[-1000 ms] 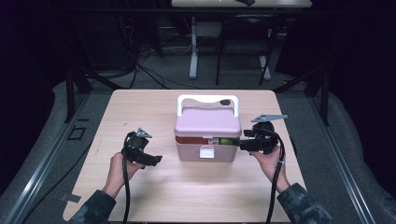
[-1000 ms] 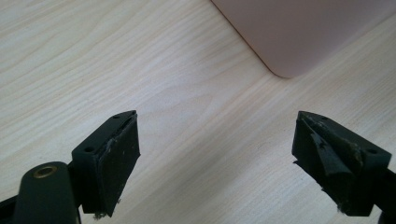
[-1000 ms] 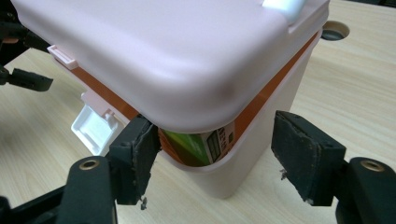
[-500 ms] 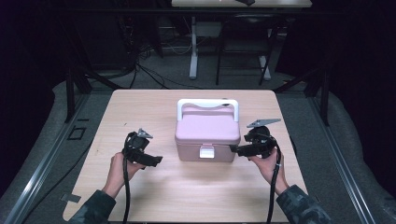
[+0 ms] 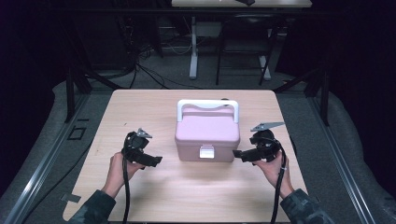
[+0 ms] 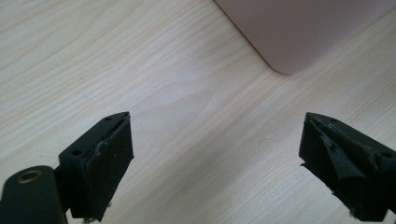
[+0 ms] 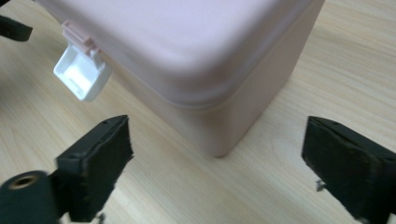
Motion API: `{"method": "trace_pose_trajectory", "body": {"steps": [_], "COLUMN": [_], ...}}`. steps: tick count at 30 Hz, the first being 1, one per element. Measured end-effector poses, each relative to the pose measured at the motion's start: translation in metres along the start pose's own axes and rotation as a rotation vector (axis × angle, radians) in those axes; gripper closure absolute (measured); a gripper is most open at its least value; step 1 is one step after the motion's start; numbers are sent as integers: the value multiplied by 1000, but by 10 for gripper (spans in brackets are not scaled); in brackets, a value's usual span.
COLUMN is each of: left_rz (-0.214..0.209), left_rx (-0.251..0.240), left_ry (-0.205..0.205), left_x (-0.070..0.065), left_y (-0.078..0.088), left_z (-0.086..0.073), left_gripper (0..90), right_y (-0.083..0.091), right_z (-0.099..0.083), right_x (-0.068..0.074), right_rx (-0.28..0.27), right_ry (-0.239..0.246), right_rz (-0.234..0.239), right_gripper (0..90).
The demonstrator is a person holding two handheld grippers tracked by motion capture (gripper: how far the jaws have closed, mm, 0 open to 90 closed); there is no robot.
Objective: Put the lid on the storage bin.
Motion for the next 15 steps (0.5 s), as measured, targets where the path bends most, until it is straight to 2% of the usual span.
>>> {"method": "trace_pose_trajectory", "body": {"steps": [2, 7, 15], "left_rz": [4, 15, 25], "left_rx": [3, 13, 28], "left_ry": [-3, -6, -10], "left_x": [0, 2, 5], "left_y": [0, 0, -2], "left_z": [0, -1, -3], "left_gripper": [80, 30, 3], "right_y": [2, 10, 13], "right_z": [-4, -16, -45], "right_x": [-1, -9, -26], "right_rx": [15, 22, 67], "right_ry": [7, 9, -26], "right_rz": [-5, -34, -71], "right_gripper": [0, 0, 0]}}
Point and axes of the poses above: each handheld gripper's, and its own axes: y roughly backward along the jaws, z roughly out of its top, x roughly to its left, the point moved 7 cm from there along -y, roughly forward along the jaws, and after that the axes turned 10 degrees about -z, right-handed, at the moved point
